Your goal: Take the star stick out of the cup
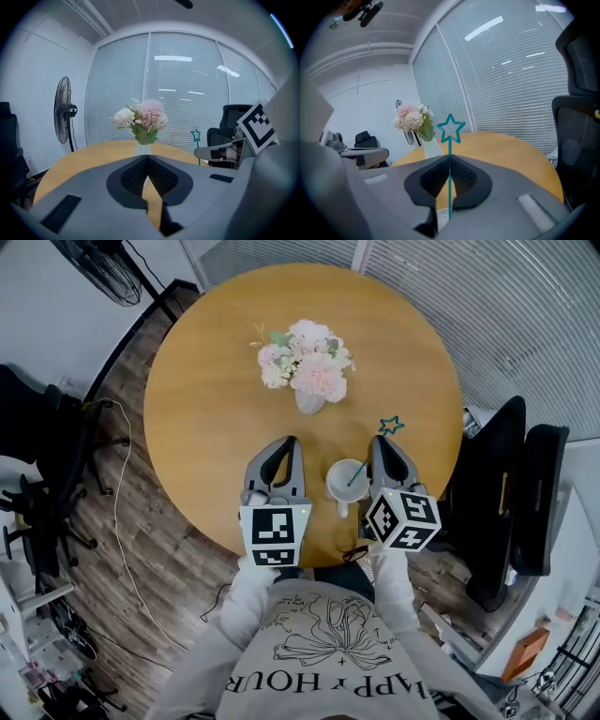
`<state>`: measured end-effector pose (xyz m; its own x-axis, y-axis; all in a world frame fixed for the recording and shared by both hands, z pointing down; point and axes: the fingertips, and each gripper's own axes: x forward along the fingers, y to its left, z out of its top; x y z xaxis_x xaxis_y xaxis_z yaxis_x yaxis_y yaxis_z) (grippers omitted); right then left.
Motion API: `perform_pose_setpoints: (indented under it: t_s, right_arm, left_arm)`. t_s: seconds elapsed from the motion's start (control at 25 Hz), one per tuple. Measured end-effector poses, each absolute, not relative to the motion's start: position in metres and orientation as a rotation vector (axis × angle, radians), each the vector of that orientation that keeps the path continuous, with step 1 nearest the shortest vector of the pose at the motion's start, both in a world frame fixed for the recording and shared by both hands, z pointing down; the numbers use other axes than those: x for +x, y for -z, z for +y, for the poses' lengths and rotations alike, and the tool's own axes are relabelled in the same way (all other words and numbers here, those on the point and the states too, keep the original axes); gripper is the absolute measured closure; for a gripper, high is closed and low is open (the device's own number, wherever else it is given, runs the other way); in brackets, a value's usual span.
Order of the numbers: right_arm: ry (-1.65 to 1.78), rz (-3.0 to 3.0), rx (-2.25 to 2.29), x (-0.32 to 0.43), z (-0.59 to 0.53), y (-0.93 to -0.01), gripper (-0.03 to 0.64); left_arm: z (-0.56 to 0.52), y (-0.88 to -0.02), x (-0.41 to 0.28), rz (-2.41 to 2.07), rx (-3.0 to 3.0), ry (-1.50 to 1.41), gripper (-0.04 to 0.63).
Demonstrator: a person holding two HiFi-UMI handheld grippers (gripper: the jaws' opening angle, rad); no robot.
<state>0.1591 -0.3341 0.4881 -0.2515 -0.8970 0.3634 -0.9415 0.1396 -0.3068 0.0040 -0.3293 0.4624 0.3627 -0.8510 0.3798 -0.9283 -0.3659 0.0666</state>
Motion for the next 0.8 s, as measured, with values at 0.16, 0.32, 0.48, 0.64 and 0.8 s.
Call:
perform_pose_setpoints:
  t_s: [0.16,0.32,0.48,0.64,0.8]
  right_arm:
    - [-0.702,-2.319,1.887,0.159,-0.333,-0.475,0.601]
    - [-0.663,-2.339,1.903,0.157,-0.328,-0.458,0.601]
    - [-0.616,-2.361,1.925,0.157,-0.324,-0.440,0.601]
    - [-0.568,-2.380,1.947,0.157,-0.321,-0.424,0.601]
    - [-0.505,-2.390,1.966,0.158,-0.316,-0.406,0.601]
  left_arm:
    - [-0.329,-0.450,0.004,-1.592,2.384,-0.381,0.589]
    - [-0.326,-0.435,0.003,-1.603,2.405,-0.353,0.589]
    - [-0.321,-0.422,0.002,-1.612,2.429,-0.329,0.589]
    - [-0.319,-0.409,0.000,-1.626,2.451,-0.305,0.589]
    - [-0.316,-0.395,-0.001,-1.635,2.474,-0.280,0.589]
